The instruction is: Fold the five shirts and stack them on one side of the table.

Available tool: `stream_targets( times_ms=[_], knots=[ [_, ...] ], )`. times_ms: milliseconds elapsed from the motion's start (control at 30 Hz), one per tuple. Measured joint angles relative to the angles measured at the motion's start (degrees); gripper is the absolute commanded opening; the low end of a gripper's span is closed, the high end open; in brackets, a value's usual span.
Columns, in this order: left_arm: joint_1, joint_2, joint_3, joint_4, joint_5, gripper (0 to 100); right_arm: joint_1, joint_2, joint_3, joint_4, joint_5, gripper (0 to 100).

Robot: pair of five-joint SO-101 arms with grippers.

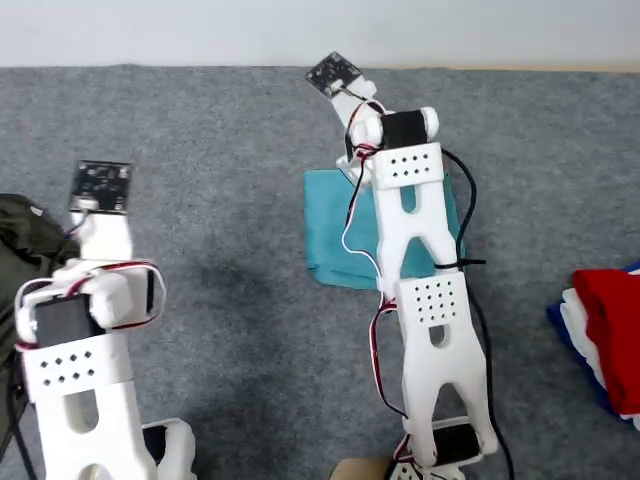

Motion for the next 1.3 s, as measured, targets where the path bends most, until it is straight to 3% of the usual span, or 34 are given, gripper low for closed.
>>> stream_targets(
  times_ms=[300, 467, 900, 1300],
  knots=[
    [-8.79, 0.00, 0.00, 0.00, 0.00, 0, -6.77, -21.19, 35.16, 0.00, -12.22, 0.9],
    [-10.37, 0.00, 0.00, 0.00, 0.00, 0, -10.64, -25.32, 47.91, 0.00, -17.49, 0.9],
    [-10.37, 0.00, 0.00, 0.00, 0.00, 0, -13.19, -20.84, 53.89, -5.89, -18.37, 0.9],
    [-10.37, 0.00, 0.00, 0.00, 0.00, 0, -13.10, -19.96, 53.98, -2.29, -18.37, 0.9]
  ],
)
